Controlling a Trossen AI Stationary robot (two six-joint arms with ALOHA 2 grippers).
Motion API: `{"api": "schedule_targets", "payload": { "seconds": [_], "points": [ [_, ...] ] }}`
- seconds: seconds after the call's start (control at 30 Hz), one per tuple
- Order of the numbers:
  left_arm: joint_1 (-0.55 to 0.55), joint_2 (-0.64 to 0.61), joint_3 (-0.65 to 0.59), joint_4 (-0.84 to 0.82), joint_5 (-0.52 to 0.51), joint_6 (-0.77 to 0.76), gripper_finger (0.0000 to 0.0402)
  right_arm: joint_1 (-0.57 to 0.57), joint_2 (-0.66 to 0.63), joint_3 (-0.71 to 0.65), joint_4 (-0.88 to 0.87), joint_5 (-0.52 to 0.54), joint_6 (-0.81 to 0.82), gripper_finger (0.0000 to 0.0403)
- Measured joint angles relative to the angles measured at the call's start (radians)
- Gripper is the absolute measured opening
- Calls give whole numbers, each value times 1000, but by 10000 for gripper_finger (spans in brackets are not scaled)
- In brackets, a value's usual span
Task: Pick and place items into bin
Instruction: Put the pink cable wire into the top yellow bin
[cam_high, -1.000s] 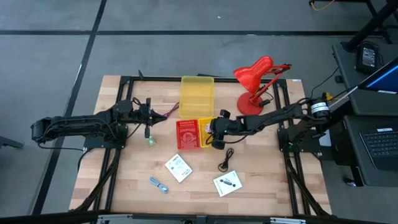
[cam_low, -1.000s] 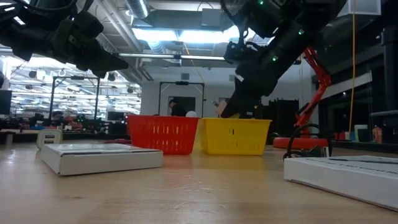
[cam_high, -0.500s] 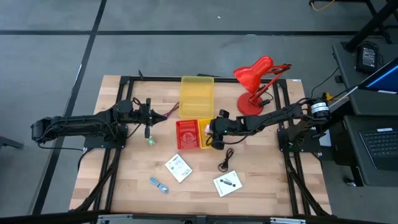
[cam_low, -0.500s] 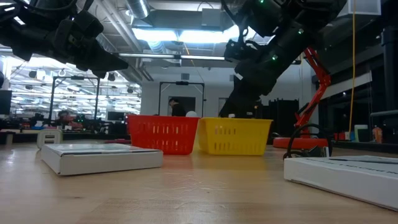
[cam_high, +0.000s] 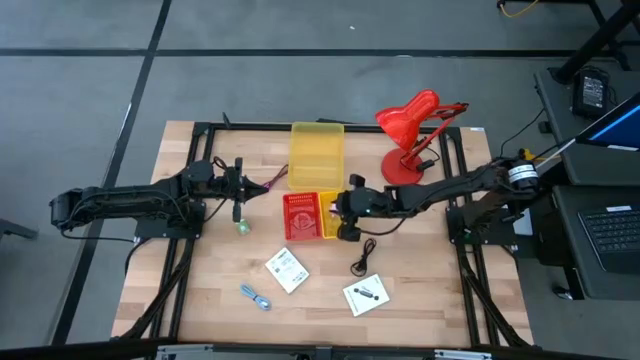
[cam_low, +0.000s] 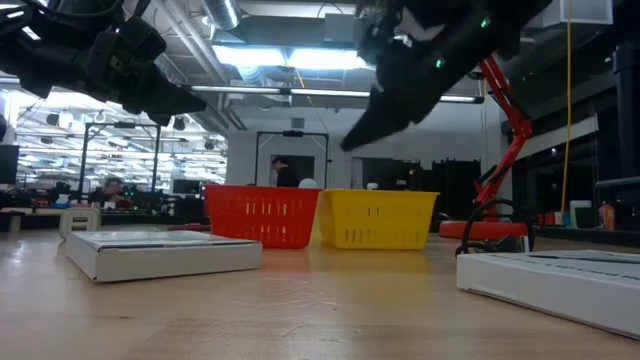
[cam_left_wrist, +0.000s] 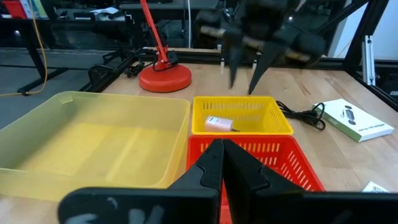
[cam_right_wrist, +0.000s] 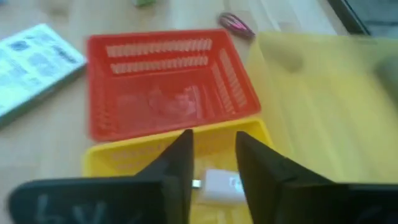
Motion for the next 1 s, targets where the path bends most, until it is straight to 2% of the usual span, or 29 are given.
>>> {"api": "schedule_targets", "payload": {
  "seconds": [0.17,0.23,0.43,0.67,0.8,1.0],
  "points": [
    [0,0,0,-4,0,0,4,30,-36,-2,-16,-1,-38,20],
    [0,0,0,-5,0,0,4,31,-40,-17,7,-12,-55,6],
    [0,0,0,-6,0,0,4,14,-41,-109,135,-75,-43,6],
    [0,0,0,-16,0,0,4,-11,-147,-214,241,-103,-47,3],
    [0,0,0,-19,0,0,4,-11,-209,-317,398,-151,-62,2],
    [0,0,0,-20,0,1,4,-11,-315,-474,610,-154,-86,1]
  ]
}}
